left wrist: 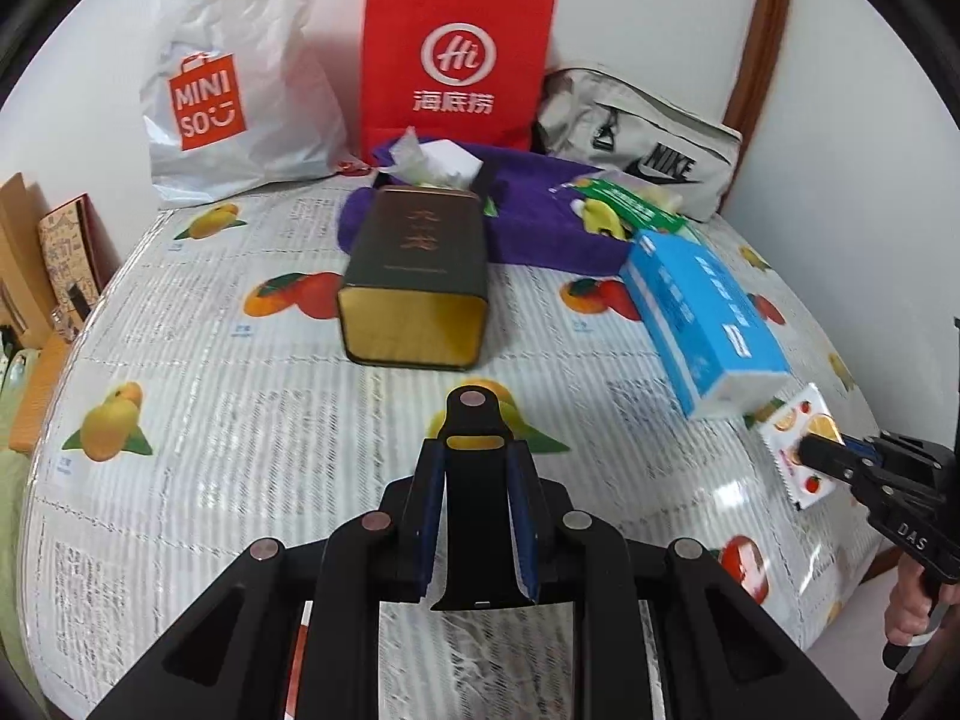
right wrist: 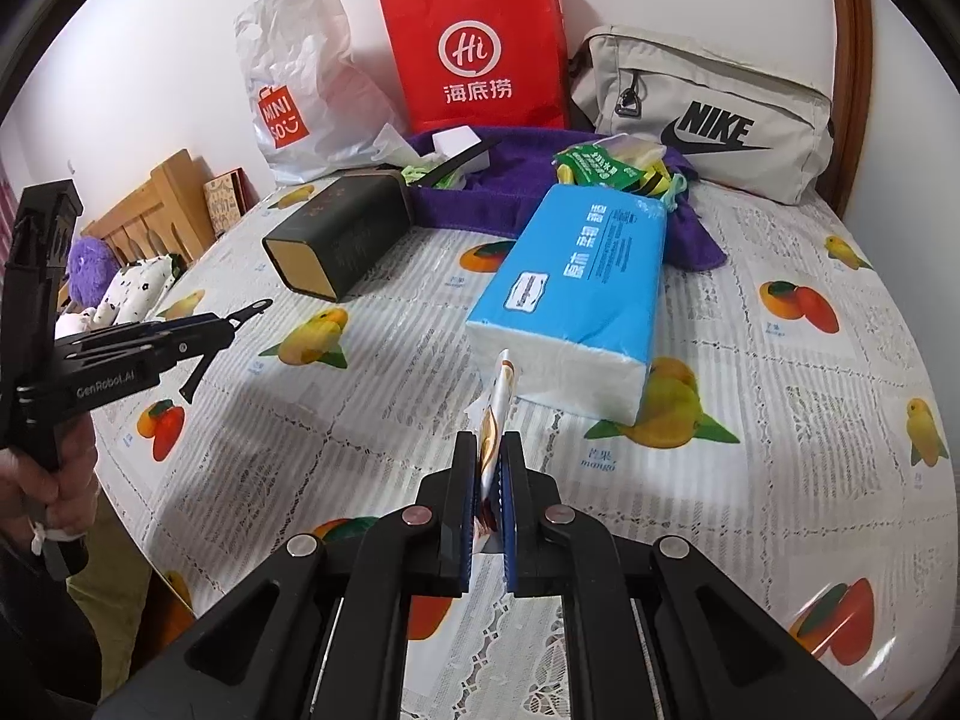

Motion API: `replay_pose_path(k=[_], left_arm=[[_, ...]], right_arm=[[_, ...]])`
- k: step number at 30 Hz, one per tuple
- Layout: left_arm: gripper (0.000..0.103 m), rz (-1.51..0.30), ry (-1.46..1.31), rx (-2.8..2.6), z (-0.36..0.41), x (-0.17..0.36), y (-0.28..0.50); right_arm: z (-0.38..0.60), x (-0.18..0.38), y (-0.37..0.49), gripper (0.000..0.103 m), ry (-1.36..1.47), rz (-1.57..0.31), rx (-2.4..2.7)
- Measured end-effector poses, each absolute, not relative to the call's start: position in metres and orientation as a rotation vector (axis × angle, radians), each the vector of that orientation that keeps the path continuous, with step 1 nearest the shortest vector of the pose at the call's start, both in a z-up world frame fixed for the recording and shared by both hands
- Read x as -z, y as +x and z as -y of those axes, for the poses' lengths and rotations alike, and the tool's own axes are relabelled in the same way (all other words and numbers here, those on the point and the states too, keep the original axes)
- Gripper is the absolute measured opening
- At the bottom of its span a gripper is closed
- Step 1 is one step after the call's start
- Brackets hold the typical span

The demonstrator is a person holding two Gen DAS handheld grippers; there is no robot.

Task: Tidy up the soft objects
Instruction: 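Carry the black strap with the left gripper while the right carries the card to the towel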

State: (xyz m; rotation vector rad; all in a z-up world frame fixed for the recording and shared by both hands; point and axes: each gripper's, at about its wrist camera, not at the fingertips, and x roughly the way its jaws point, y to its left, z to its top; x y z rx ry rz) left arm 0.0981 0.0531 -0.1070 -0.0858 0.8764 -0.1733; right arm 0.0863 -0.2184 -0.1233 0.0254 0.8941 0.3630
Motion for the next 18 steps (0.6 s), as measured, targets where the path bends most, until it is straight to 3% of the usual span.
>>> replay_pose_path(k=[18], left_arm=[[0.02, -0.836, -0.109, 0.119, -0.076, 0.079, 0.135]], right_arm=[[0.225, 0.088, 0.117, 0.008, 0.015, -0.84, -0.387]])
